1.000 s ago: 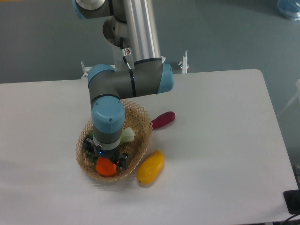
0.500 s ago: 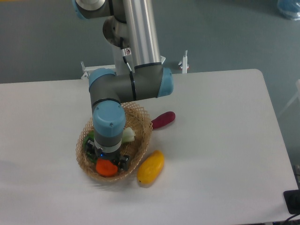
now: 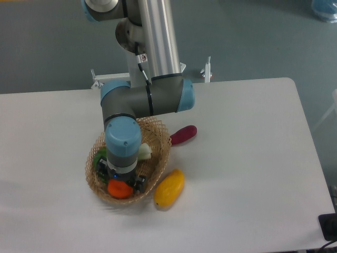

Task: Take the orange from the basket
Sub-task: 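Lower the gripper into the basket and close it on the orange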

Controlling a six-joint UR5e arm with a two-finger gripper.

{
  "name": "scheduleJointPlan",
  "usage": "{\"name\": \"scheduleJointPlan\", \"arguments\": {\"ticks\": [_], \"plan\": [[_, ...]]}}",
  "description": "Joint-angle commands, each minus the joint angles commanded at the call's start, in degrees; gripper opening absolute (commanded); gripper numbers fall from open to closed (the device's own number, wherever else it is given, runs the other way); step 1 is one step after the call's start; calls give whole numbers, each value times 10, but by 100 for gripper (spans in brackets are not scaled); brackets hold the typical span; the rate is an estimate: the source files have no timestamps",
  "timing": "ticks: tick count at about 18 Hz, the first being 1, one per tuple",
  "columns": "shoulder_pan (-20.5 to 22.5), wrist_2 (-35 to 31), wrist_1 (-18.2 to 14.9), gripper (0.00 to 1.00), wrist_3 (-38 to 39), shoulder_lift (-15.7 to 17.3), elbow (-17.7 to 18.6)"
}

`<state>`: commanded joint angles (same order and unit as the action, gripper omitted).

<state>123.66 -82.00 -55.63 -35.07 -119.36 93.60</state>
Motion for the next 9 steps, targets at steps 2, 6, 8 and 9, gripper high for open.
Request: {"name": "scheduleJointPlan", "arguments": {"ticks": [2, 6, 8, 9], "plan": [[0, 0, -1, 80, 0, 1, 2], [1, -1, -1, 61, 0, 4, 2], [0, -1, 0, 59, -1, 6, 2], [1, -1, 0, 59, -2, 7, 3]]}}
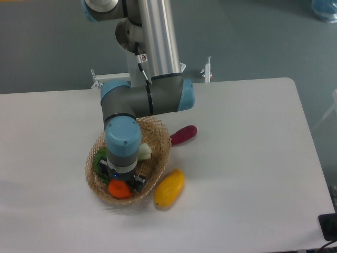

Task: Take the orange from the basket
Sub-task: 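Lower the gripper into the basket and close it on the orange, then lift the orange out of the basket and raise it clear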

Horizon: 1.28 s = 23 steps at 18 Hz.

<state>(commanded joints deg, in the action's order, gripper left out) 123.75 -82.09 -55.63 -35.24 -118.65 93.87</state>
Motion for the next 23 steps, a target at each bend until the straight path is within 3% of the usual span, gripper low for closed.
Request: {"name": "scheduleJointPlan", "arguments": {"ticks": [5, 9, 12, 18, 23], "plan": [[6, -3, -4, 59, -10, 29, -7], [36, -3, -16, 59, -46, 64, -4], [64, -3, -74, 59, -82, 88, -11], [122, -3, -143, 59, -159, 112, -53], [184, -4, -171, 59, -280, 126, -71]]}}
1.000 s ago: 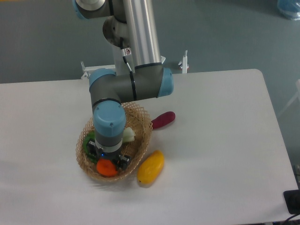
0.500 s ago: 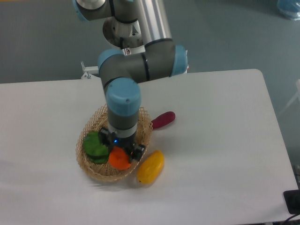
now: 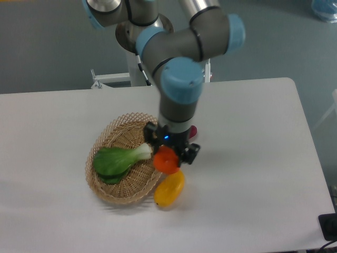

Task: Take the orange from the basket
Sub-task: 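Lift the orange out of the basket and raise it clear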

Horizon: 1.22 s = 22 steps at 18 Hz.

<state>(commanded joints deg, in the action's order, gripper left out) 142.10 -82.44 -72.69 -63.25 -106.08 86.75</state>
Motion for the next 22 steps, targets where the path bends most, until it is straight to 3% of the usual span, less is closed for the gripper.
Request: {"name": "scheduleJointPlan", "arguments": {"ticks": [4, 8, 12, 22], "plan": [[55, 0, -7, 59, -95, 18, -13], [98, 0, -50, 59, -168, 18, -47], [115, 0, -54, 59, -184, 9, -65], [127, 2, -54, 59, -185, 15, -55]]}}
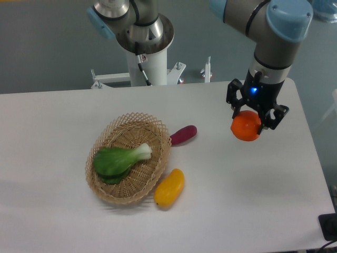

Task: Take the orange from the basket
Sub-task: 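Lift the orange out of the basket and raise it clear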

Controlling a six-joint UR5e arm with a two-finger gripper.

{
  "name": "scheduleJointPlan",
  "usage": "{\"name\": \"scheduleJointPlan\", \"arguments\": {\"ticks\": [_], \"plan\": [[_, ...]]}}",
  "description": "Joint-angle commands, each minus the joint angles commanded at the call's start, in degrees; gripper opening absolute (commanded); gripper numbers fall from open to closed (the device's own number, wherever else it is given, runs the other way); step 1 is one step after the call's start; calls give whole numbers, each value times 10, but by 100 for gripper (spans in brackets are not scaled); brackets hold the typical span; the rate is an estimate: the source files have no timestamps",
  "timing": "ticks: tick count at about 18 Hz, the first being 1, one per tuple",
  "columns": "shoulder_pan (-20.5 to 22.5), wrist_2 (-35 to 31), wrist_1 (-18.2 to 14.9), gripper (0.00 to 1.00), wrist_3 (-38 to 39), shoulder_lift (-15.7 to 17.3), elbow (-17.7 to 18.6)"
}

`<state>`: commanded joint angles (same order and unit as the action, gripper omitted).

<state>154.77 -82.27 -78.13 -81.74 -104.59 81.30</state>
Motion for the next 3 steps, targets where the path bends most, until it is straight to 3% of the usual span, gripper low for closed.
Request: {"name": "scheduleJointPlan", "arguments": {"ticks": [3], "plan": [[3, 4, 0, 59, -1, 0, -4]]}}
